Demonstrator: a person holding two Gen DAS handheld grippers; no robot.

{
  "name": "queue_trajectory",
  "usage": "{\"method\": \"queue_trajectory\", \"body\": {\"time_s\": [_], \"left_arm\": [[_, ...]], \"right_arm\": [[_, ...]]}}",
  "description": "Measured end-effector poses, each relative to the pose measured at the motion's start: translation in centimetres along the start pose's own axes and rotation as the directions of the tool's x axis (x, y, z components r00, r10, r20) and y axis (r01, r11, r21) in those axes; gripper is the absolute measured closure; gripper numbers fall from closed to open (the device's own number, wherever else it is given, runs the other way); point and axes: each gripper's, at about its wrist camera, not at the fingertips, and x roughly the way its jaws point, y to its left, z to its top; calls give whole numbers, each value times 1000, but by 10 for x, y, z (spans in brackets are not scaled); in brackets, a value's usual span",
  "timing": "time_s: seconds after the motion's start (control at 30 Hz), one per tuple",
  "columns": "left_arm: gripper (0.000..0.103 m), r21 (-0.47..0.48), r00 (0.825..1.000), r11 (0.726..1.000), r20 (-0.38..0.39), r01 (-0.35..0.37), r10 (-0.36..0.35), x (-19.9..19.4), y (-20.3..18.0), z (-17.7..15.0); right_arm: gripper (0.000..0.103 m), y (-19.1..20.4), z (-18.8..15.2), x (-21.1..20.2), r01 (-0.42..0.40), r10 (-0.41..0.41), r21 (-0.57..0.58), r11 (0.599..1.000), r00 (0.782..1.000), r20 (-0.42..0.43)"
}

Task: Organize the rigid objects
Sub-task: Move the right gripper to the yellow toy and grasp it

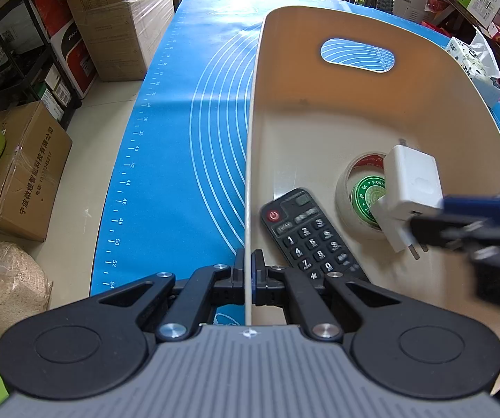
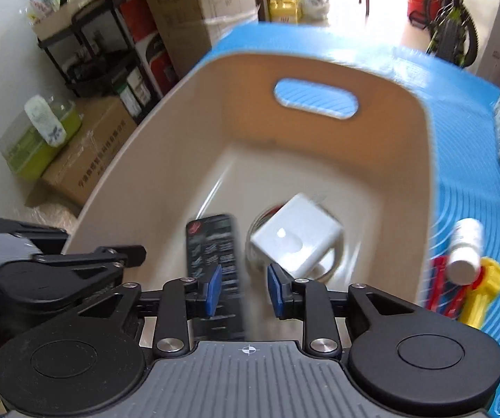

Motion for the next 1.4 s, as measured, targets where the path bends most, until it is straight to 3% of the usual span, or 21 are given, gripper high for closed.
{"method": "queue_trajectory", "body": {"time_s": [0.2, 0.37, 0.57, 0.8, 0.97, 1.03, 1.27, 1.4], "left_arm": [[100, -1, 1000, 1000, 0, 0, 0, 0, 1, 0], [100, 0, 1000, 1000, 0, -1, 1, 0, 1, 0], [100, 0, 1000, 1000, 0, -1, 1, 0, 1, 0], [100, 1, 1000, 1000, -1, -2, 2, 0, 0, 0], [99, 1, 1000, 1000, 0, -2, 2, 0, 0, 0], [99, 1, 1000, 1000, -1, -2, 2, 0, 0, 0], [99, 2, 1000, 1000, -1, -3, 3, 0, 0, -1], [99, 4, 1000, 1000, -1, -8, 8, -1, 0, 0]], "right_arm": [[48, -31, -2, -45, 62, -68, 46, 997, 991, 120], [36, -64, -5, -61, 170, -184, 94, 981, 969, 165], [30, -113, -18, -47, 256, -284, 196, 946, 950, 130], [31, -150, -38, -8, 314, -327, 247, 917, 945, 10], [39, -163, -44, 5, 316, -324, 272, 909, 946, -18], [47, -169, -44, 13, 310, -314, 281, 908, 949, -31], [52, -172, -43, 31, 326, -320, 249, 912, 945, -66], [61, -174, -43, 39, 307, -299, 257, 916, 952, -70]]}}
